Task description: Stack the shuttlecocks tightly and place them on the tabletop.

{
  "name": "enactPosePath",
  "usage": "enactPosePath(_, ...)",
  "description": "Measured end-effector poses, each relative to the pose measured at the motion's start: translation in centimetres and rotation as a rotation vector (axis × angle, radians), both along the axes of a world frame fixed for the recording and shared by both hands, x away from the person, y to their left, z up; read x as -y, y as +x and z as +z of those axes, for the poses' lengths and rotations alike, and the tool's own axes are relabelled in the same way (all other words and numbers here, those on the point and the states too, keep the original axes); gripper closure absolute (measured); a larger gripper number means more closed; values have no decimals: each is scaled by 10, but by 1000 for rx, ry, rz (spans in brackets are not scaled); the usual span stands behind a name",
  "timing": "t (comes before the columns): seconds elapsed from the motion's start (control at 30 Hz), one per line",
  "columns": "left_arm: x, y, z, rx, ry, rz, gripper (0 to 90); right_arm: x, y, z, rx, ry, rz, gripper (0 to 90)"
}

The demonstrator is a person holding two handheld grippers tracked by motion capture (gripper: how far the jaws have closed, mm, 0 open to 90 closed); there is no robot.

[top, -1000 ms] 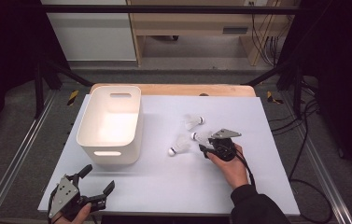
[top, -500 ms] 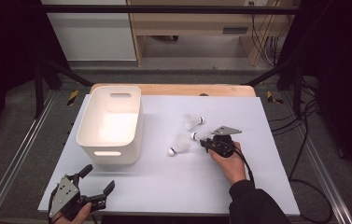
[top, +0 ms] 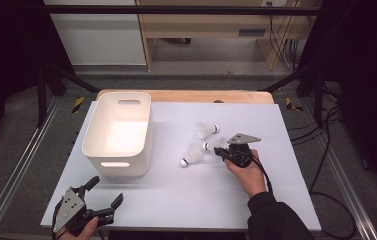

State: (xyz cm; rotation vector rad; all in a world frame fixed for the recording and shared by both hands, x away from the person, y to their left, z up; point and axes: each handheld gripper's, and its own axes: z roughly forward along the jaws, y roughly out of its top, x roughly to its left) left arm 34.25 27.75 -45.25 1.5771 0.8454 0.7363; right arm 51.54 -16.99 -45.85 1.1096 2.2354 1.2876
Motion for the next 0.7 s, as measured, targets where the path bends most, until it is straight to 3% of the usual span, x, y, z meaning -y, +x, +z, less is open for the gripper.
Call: enactPosePath(0.7, 2, 0, 0, -3, 8, -4, 51, -8, -19, 7, -33, 26, 184, 900)
